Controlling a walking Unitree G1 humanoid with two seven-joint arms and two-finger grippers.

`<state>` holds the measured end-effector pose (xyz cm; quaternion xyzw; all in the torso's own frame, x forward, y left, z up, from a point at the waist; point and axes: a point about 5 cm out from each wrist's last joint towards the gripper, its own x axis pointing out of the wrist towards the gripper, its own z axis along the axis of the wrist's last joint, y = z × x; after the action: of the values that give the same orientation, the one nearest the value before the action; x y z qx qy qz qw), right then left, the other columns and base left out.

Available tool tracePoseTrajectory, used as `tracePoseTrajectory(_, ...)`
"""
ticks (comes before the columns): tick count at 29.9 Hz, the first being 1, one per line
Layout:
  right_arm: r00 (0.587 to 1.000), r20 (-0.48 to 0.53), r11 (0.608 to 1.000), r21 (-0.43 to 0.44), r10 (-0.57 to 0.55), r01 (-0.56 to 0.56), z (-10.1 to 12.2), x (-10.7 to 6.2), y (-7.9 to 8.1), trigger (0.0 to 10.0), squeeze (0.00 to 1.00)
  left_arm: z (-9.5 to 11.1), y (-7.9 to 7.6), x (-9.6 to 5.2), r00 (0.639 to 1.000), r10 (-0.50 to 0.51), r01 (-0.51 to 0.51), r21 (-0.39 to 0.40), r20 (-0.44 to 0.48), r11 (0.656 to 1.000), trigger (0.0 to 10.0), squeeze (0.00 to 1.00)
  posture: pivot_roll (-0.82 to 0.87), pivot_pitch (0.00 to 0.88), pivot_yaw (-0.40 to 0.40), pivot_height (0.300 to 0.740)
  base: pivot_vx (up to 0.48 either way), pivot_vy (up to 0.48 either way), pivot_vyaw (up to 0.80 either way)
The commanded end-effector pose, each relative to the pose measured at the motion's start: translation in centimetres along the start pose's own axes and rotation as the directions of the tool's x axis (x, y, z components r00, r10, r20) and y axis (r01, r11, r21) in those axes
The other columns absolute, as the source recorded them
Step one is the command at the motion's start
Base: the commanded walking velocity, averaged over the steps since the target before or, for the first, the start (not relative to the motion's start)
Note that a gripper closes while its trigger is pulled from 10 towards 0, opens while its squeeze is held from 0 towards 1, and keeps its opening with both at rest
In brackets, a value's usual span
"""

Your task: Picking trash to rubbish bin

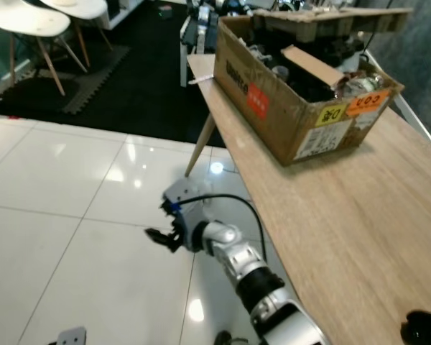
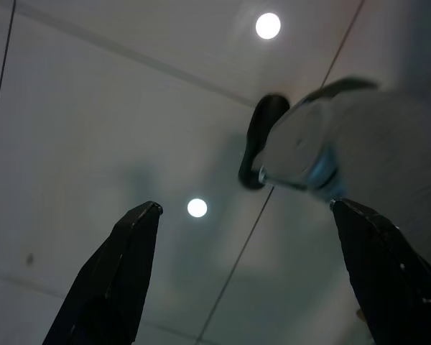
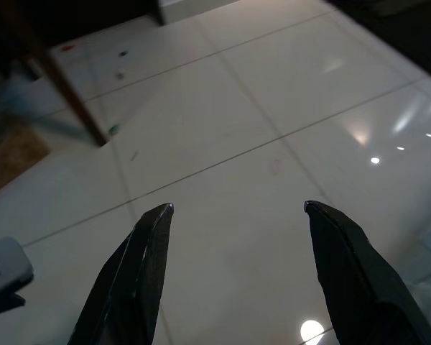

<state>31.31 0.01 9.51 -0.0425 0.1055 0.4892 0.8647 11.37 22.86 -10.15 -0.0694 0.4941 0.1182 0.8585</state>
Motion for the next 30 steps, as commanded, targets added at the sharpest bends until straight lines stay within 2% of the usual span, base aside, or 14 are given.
tracePoseTrajectory(1, 0.998, -0.064, 1.000, 0.000, -0.028, 0.028, -1.7, -0.7, -0.6, 10.0, 0.00, -1.2, -0.1, -0.2, 0.999, -0.005, 0.005, 0.007, -0.041, 1.000, 10.0, 0.00, 0.28, 0.118, -0.085, 0.740, -0.334, 0.000, 0.00)
tracePoseTrajectory(3, 0.995, -0.095, 0.999, 0.014, -0.035, 0.036, -2.7, -0.9, -0.6, 10.0, 0.00, -1.1, 0.0, -0.2, 0.999, -0.004, 0.004, 0.007, -0.040, 1.000, 10.0, 0.00, 0.28, 0.118, -0.085, 0.740, -0.330, 0.000, 0.00)
tracePoseTrajectory(10, 0.985, -0.168, 0.998, 0.030, -0.043, 0.048, -4.8, -1.6, -0.6, 10.0, 0.00, -1.1, 0.1, -0.2, 0.999, 0.003, -0.003, 0.008, -0.033, 1.000, 10.0, 0.00, 0.28, 0.122, -0.085, 0.740, -0.139, 0.000, 0.79)
tracePoseTrajectory(14, 0.958, -0.276, 0.996, 0.018, -0.077, 0.086, -7.4, -2.5, -0.6, 10.0, 0.00, -1.2, 0.2, -0.3, 0.999, 0.009, -0.008, 0.022, -0.036, 1.000, 10.0, 0.00, 0.28, 0.124, -0.087, 0.740, 0.000, 0.000, 0.78)
tracePoseTrajectory(16, 0.918, -0.381, 0.992, 0.022, -0.110, 0.128, -10.2, -3.9, -0.5, 10.0, 0.00, -1.3, 0.1, -0.3, 0.999, 0.007, -0.006, 0.025, -0.038, 1.000, 10.0, 0.00, 0.29, 0.124, -0.090, 0.740, 0.000, 0.000, 0.78)
tracePoseTrajectory(17, 0.918, -0.381, 0.992, 0.022, -0.110, 0.128, -10.2, -3.9, -0.5, 10.0, 0.00, -1.3, 0.1, -0.3, 0.999, 0.007, -0.006, 0.025, -0.038, 1.000, 10.0, 0.00, 0.29, 0.124, -0.090, 0.740, 0.000, 0.000, 0.78)
tracePoseTrajectory(19, 0.861, -0.489, 0.986, 0.010, -0.139, 0.165, -12.9, -5.7, -0.2, 10.0, 0.00, -1.4, 0.1, -0.3, 0.999, 0.008, -0.007, 0.026, -0.039, 1.000, 10.0, 0.00, 0.29, 0.124, -0.092, 0.740, 0.000, 0.000, 0.78)
tracePoseTrajectory(21, 0.815, -0.560, 0.984, -0.005, -0.152, 0.180, -14.7, -7.1, 0.0, 10.0, 0.00, -1.5, 0.1, -0.3, 0.999, 0.008, -0.007, 0.027, -0.040, 1.000, 10.0, 0.00, 0.29, 0.126, -0.093, 0.740, 0.000, 0.000, 0.78)
tracePoseTrajectory(22, 0.815, -0.560, 0.984, -0.005, -0.152, 0.180, -14.7, -7.1, 0.0, 10.0, 0.00, -1.5, 0.1, -0.3, 0.999, 0.008, -0.007, 0.027, -0.040, 1.000, 10.0, 0.00, 0.29, 0.126, -0.093, 0.740, 0.000, 0.000, 0.78)
tracePoseTrajectory(25, 0.754, -0.637, 0.979, -0.003, -0.159, 0.204, -16.8, -9.0, 0.5, 10.0, 0.00, -1.6, 0.0, -0.4, 0.999, 0.008, -0.006, 0.030, -0.040, 1.000, 10.0, 0.00, 0.30, 0.127, -0.096, 0.740, 0.000, 0.000, 0.78)
tracePoseTrajectory(26, 0.754, -0.637, 0.979, -0.003, -0.159, 0.204, -16.8, -9.0, 0.5, 10.0, 0.00, -1.6, 0.0, -0.4, 0.999, 0.008, -0.006, 0.030, -0.040, 1.000, 10.0, 0.00, 0.30, 0.127, -0.096, 0.740, 0.000, 0.000, 0.78)
tracePoseTrajectory(28, 0.708, -0.686, 0.975, -0.011, -0.170, 0.224, -18.1, -10.3, 0.8, 10.0, 0.00, -1.6, 0.0, -0.3, 0.999, 0.007, -0.006, 0.036, -0.038, 0.999, 10.0, 0.00, 0.30, 0.127, -0.098, 0.740, 0.000, 0.000, 0.78)
tracePoseTrajectory(29, 0.708, -0.686, 0.975, -0.011, -0.170, 0.224, -18.1, -10.3, 0.8, 10.0, 0.00, -1.6, 0.0, -0.3, 0.999, 0.007, -0.006, 0.036, -0.038, 0.999, 10.0, 0.00, 0.30, 0.127, -0.098, 0.740, 0.000, 0.000, 0.78)
tracePoseTrajectory(30, 0.686, -0.706, 0.973, -0.018, -0.176, 0.232, -18.6, -10.9, 0.9, 10.0, 0.00, -1.6, 0.0, -0.3, 0.999, 0.007, -0.006, 0.040, -0.038, 0.999, 10.0, 0.00, 0.30, 0.124, -0.098, 0.740, 0.000, 0.000, 0.78)
